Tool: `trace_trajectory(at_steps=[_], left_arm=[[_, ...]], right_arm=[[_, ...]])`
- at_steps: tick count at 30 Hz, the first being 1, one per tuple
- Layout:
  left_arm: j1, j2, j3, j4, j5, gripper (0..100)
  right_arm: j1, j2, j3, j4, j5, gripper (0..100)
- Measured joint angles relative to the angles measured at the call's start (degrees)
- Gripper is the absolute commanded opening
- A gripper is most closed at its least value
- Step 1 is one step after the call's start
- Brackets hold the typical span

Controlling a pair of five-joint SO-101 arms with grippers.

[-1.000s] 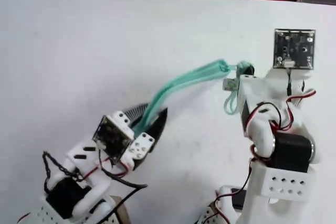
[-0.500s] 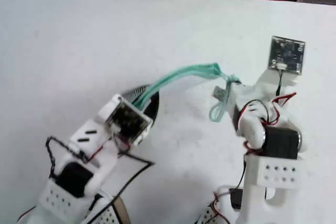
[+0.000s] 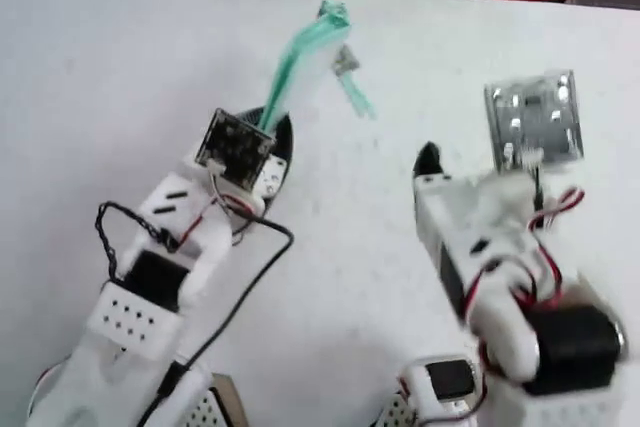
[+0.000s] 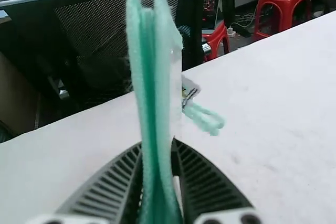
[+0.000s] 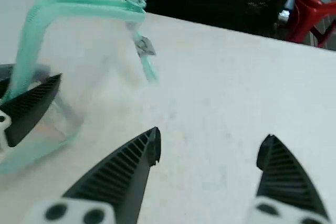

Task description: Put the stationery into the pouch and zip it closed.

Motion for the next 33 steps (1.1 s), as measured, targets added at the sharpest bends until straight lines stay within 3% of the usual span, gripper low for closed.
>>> trace_trajectory(at_steps=[6, 10, 17, 22, 28, 33], left_arm=[[-1.32, 6.15, 0.0, -9.05, -9.58, 2], [-1.05, 13.54, -3.16, -13.8, -15.56, 2], [0.62, 31.65, -15.65, -15.03, -23.12, 2], [5.36, 42.73, -16.97, -20.57, -24.0, 2], [9.76, 49.41, -16.88, -28.92, -24.26, 3], [10.37, 54.77, -16.97, -30.77, -24.88, 16]], right_arm=[[9.76, 1.14, 14.86, -10.02, -0.09, 14.8], [10.29, 1.23, 28.75, -18.9, -5.36, 13.2], [10.55, 1.32, 47.38, -36.13, -11.25, 13.1], [11.08, 1.76, 54.86, -46.07, -11.52, 13.1], [12.4, 1.76, 57.49, -49.76, -11.52, 13.1], [13.01, 1.76, 57.49, -49.76, -13.89, 13.3]])
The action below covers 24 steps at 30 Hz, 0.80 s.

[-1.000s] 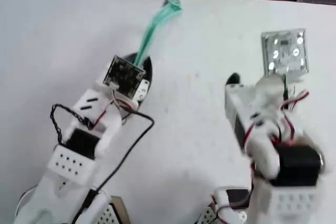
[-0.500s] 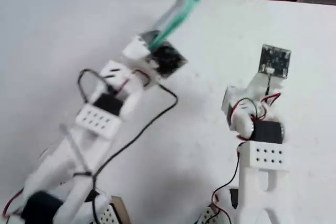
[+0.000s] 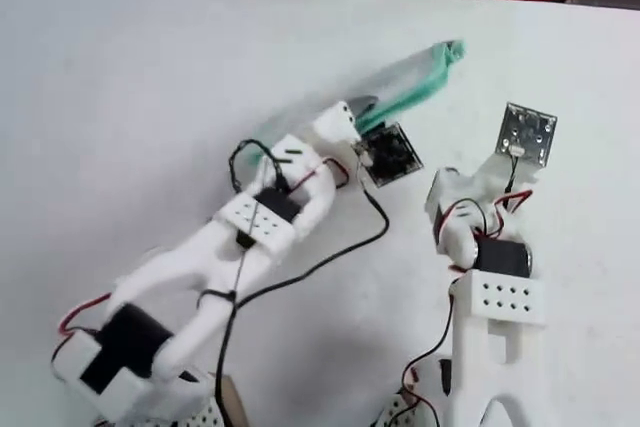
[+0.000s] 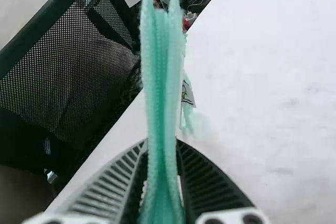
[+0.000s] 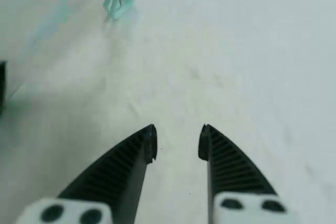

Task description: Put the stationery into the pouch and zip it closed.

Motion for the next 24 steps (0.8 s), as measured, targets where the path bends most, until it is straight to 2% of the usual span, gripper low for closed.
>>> trace_trajectory(at_steps=[5, 7, 10, 14, 19, 21, 24], left_arm=[[-0.26, 3.87, 3.25, 1.32, 4.84, 20], [-0.35, 3.08, 2.81, 4.84, 7.12, 20], [-0.26, -0.18, 0.88, 14.42, 11.43, 22], [-0.53, -8.44, -4.66, 32.26, 17.49, 25], [1.58, -19.08, -11.08, 53.27, 18.81, 26], [2.81, -22.59, -12.31, 58.81, 18.9, 27], [4.84, -24.62, -12.31, 60.31, 18.9, 27]], right_arm=[[0.44, 0.0, 0.0, 0.0, -0.62, 13.3], [1.23, 0.0, 0.0, 0.0, -0.79, 13.3], [2.02, 0.0, 0.0, 0.0, -0.79, 13.3], [1.76, 0.0, 0.0, 0.0, -0.79, 13.3], [1.93, 0.0, 0.0, 0.0, -0.79, 13.3], [1.85, 0.0, 0.0, 0.0, -0.79, 13.3], [1.76, 0.0, 0.0, 0.0, -0.79, 13.3]])
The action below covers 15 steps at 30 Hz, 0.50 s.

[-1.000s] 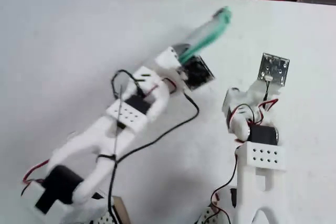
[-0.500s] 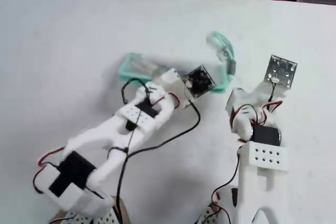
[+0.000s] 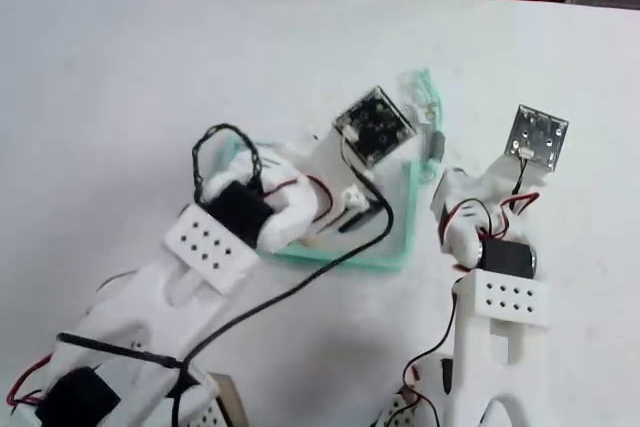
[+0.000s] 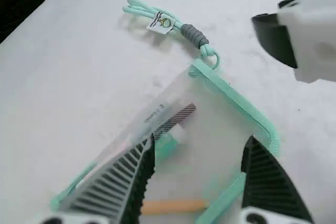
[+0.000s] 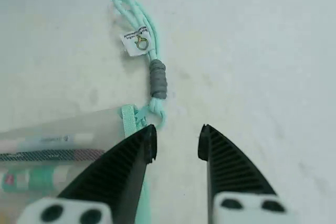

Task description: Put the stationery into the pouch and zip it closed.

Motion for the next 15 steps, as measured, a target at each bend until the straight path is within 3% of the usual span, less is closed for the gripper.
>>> trace_trajectory(at_steps=[5, 11, 15], left_arm=[[-3.78, -1.14, -0.53, -1.93, 0.35, 21], [-20.84, -1.32, -4.48, -3.96, 5.36, 3], [-30.51, -1.32, -4.92, 0.53, 4.84, 3]], right_arm=[[0.09, 0.0, 0.18, 0.0, 0.0, 13.0], [0.0, 0.0, 1.32, -0.97, 0.0, 13.0], [-1.05, 0.0, 1.32, -1.41, 0.0, 12.9]])
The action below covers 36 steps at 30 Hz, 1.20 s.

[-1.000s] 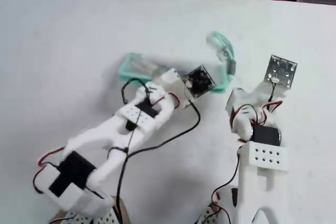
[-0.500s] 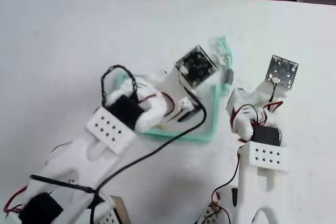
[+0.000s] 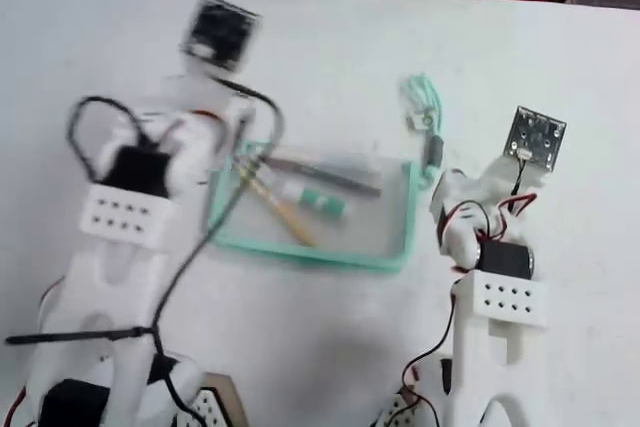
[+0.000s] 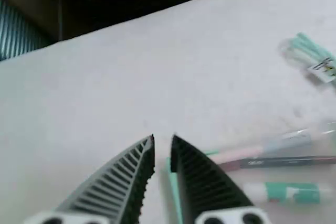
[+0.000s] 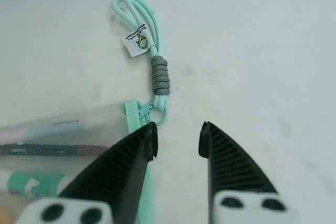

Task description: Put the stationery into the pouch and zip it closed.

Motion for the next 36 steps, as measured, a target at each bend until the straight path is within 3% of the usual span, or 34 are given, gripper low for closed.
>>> trace_trajectory(at_steps=[3, 7, 15, 21, 27, 36], left_arm=[[-4.57, 0.44, 2.55, 3.34, -3.16, 3], [-8.88, 7.21, 8.18, 1.49, -5.98, 3], [-13.19, 29.63, 8.97, -5.89, -6.15, 2], [-10.2, 41.05, -0.7, -1.85, -6.07, 2], [-4.66, 50.37, -12.75, 7.65, -5.8, 2], [0.53, 53.71, -19.52, 14.77, 0.97, 2]], right_arm=[[-0.09, 0.53, 0.0, 0.0, 0.0, 9.4], [0.0, 6.42, -3.25, 1.85, 2.55, 6.4], [0.09, 36.57, -25.05, 14.51, 5.36, 1.5], [-0.26, 50.29, -33.58, 16.09, 5.36, 1.9], [-4.48, 56.53, -38.24, 16.09, 5.36, 1.9], [-8.79, 63.47, -49.32, 16.09, 5.71, 1.9]])
